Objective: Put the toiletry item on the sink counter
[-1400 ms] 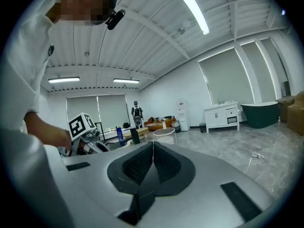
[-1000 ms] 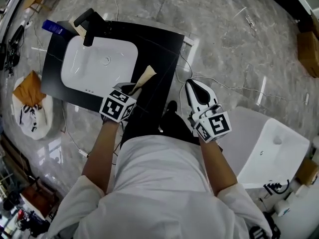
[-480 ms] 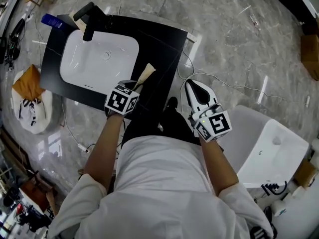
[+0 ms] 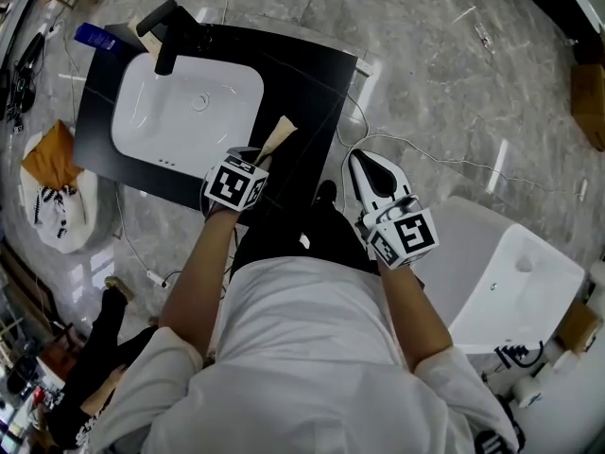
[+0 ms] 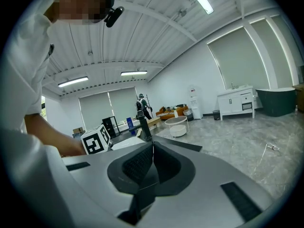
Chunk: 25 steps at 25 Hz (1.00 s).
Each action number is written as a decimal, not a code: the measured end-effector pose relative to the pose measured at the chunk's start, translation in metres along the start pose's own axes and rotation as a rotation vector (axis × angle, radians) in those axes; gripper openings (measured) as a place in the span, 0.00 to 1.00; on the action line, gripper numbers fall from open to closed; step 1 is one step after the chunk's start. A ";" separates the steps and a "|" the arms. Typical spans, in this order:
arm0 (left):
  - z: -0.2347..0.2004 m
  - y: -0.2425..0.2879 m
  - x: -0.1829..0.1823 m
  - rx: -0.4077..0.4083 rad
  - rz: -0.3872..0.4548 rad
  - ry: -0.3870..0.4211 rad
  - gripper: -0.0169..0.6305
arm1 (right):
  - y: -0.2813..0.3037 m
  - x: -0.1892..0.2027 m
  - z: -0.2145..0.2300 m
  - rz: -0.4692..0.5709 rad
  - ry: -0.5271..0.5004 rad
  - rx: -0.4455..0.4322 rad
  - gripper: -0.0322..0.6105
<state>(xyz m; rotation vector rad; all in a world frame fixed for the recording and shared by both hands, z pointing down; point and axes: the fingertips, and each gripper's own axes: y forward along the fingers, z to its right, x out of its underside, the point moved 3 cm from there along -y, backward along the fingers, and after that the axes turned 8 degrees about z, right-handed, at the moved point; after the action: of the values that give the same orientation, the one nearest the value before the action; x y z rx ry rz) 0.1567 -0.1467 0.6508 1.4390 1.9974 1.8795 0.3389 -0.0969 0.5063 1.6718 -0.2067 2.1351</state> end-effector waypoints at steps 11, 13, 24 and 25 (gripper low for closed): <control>0.001 0.013 0.004 -0.003 -0.038 0.026 0.13 | 0.001 0.001 0.006 -0.008 0.001 -0.001 0.07; 0.002 0.015 0.004 -0.001 -0.037 0.027 0.14 | 0.001 0.002 0.006 -0.012 0.003 -0.003 0.07; 0.009 0.014 0.002 0.013 -0.021 0.035 0.23 | 0.003 0.002 0.009 -0.009 0.015 -0.003 0.07; 0.009 0.013 0.002 0.011 -0.017 0.038 0.23 | 0.004 0.001 0.008 -0.008 0.016 -0.005 0.07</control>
<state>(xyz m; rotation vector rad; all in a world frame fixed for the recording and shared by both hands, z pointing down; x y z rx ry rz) 0.1682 -0.1409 0.6595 1.3948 2.0330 1.9069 0.3445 -0.1031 0.5100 1.6500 -0.1998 2.1391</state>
